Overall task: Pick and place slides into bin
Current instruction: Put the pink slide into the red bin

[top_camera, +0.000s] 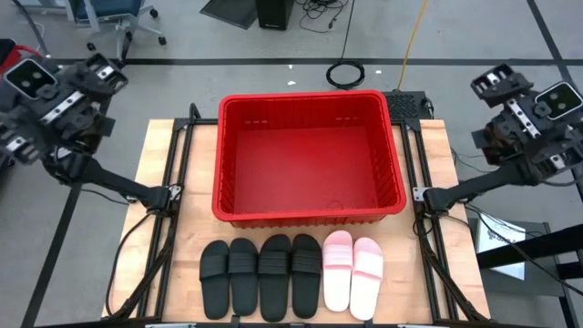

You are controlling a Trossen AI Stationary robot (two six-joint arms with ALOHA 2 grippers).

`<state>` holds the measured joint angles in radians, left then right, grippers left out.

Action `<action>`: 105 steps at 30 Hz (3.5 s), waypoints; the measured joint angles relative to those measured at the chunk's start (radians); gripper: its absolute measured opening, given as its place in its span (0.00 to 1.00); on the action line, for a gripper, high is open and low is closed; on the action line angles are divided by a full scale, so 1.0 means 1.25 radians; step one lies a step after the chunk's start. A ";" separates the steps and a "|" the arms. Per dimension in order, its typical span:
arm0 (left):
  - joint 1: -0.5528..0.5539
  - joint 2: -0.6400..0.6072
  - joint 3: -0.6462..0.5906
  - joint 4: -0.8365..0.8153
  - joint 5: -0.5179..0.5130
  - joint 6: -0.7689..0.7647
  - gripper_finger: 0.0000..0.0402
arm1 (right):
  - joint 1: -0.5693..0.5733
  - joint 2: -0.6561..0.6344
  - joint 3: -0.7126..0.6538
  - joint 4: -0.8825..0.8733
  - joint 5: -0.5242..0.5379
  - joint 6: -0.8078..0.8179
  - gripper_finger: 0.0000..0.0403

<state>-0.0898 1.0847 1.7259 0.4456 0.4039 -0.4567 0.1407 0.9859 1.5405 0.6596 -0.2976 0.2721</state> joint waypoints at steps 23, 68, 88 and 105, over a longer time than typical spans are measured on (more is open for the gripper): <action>-0.382 0.144 0.169 -0.201 0.002 0.179 0.68 | 0.371 0.322 0.367 -0.262 0.132 -0.296 0.70; -0.731 0.389 0.200 -0.251 -0.765 0.495 0.68 | 0.748 0.504 0.362 -1.350 0.810 0.473 0.70; -0.731 0.389 0.200 -0.254 -0.794 0.573 0.68 | 0.661 0.716 0.277 -1.719 0.514 0.585 0.70; -0.730 0.389 0.200 -0.223 -0.827 0.574 0.68 | 0.647 0.725 -0.040 -1.498 0.487 0.647 0.70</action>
<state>-1.0027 1.5707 1.9755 0.1670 -0.6304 0.2611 0.9491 1.8923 1.4910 -1.2124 0.3115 1.0812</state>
